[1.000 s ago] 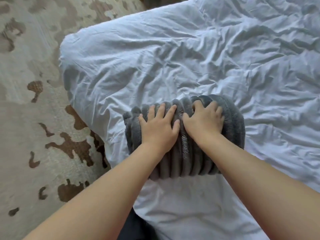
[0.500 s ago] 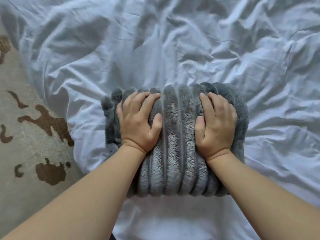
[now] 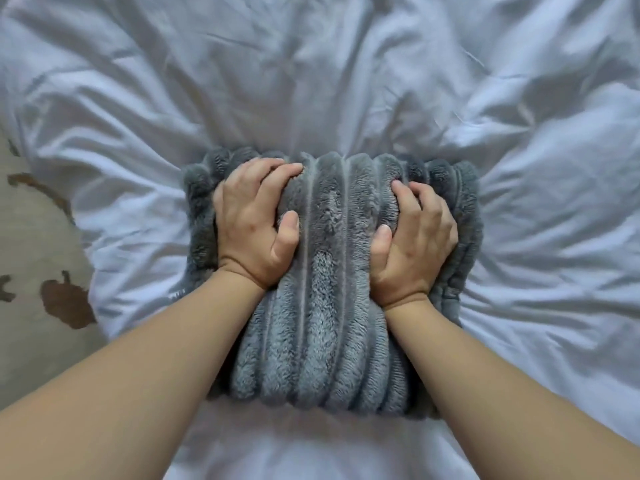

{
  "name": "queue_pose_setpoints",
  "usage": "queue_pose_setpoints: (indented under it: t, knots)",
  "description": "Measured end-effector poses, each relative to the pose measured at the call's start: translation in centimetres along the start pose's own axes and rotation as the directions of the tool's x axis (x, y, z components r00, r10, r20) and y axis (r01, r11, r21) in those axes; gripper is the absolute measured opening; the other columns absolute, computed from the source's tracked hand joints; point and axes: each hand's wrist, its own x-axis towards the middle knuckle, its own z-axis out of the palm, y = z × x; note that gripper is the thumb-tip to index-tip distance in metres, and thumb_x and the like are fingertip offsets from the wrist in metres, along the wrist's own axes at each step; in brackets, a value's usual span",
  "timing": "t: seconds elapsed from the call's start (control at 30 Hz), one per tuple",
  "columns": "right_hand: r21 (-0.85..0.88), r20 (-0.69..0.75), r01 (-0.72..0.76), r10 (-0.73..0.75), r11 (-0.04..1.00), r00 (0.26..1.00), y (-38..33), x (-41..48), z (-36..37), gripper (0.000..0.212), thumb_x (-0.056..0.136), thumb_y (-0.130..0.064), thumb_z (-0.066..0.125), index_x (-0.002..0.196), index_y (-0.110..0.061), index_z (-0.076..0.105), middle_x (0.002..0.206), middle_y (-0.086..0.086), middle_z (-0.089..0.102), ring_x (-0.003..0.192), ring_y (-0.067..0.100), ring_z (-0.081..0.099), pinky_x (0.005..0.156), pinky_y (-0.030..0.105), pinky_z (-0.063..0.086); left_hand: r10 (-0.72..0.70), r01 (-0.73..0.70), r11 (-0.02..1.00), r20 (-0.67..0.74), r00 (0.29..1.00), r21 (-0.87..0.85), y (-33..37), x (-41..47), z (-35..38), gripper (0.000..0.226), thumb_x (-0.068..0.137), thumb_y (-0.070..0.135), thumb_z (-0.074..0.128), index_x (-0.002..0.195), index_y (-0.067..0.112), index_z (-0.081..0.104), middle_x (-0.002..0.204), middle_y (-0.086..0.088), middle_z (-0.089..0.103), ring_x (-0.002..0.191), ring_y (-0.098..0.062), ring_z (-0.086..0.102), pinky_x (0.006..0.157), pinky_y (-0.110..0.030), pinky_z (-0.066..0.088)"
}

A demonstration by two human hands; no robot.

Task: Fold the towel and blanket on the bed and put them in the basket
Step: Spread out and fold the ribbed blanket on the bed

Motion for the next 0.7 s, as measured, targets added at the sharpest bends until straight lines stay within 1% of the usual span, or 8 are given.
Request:
queue_pose_setpoints:
  t: [0.1, 0.23, 0.33, 0.53, 0.7]
  knots:
    - [-0.011, -0.027, 0.034, -0.035, 0.999, 0.999, 1.1, -0.1, 2.2, 0.057, 0.083, -0.033, 0.032, 0.121, -0.003, 0.062, 0.12, 0.02, 0.061, 0.117, 0.028, 0.043, 0.099, 0.045, 0.036, 0.023, -0.023, 1.0, -0.023, 0.999, 0.004, -1.4, 0.1, 1.8, 0.056, 0.084, 0.037, 0.031, 0.118, 0.005, 0.063, 0.119, -0.016, 0.061, 0.115, -0.035, 0.053, 0.099, -0.048, 0.037]
    - [-0.037, 0.0, 0.045, -0.045, 0.998, 0.999, 2.0, 0.4, 4.9, 0.059, 0.084, -0.034, 0.029, 0.123, -0.002, 0.06, 0.122, 0.021, 0.059, 0.117, 0.028, 0.041, 0.1, 0.047, 0.036, 0.033, -0.032, 0.999, -0.021, 0.999, 0.021, -2.6, 0.6, 4.0, 0.057, 0.083, 0.034, 0.031, 0.114, 0.0, 0.064, 0.115, -0.021, 0.061, 0.11, -0.041, 0.055, 0.097, -0.05, 0.039]
    - [-0.026, -0.003, 0.044, -0.044, 0.999, 0.999, 1.7, 0.7, 4.0, 0.06, 0.084, -0.035, 0.029, 0.124, -0.003, 0.061, 0.123, 0.02, 0.059, 0.118, 0.027, 0.04, 0.1, 0.047, 0.036, 0.014, -0.014, 1.0, -0.009, 1.0, 0.013, -1.9, 1.0, 3.2, 0.057, 0.083, 0.035, 0.031, 0.115, 0.001, 0.064, 0.116, -0.02, 0.062, 0.111, -0.041, 0.055, 0.097, -0.049, 0.039]
    - [-0.02, -0.068, 0.016, -0.017, 1.0, 0.998, 1.1, 0.4, 3.2, 0.059, 0.084, -0.035, 0.029, 0.122, -0.004, 0.062, 0.121, 0.018, 0.06, 0.116, 0.027, 0.043, 0.1, 0.048, 0.038, 0.031, -0.031, 0.999, -0.048, 0.998, -0.006, -1.9, 0.8, 2.6, 0.057, 0.084, 0.036, 0.03, 0.117, 0.003, 0.063, 0.117, -0.018, 0.061, 0.112, -0.033, 0.052, 0.099, -0.041, 0.035]
    - [-0.046, -0.041, 0.034, -0.036, 0.998, 0.999, 1.3, 0.8, 4.4, 0.06, 0.084, -0.035, 0.028, 0.122, -0.005, 0.062, 0.122, 0.018, 0.06, 0.115, 0.036, 0.054, 0.099, 0.049, 0.039, 0.047, -0.046, 0.999, -0.051, 0.998, 0.016, -2.8, 1.0, 3.8, 0.057, 0.085, 0.035, 0.029, 0.116, 0.002, 0.063, 0.115, -0.019, 0.061, 0.111, -0.034, 0.053, 0.099, -0.038, 0.033]
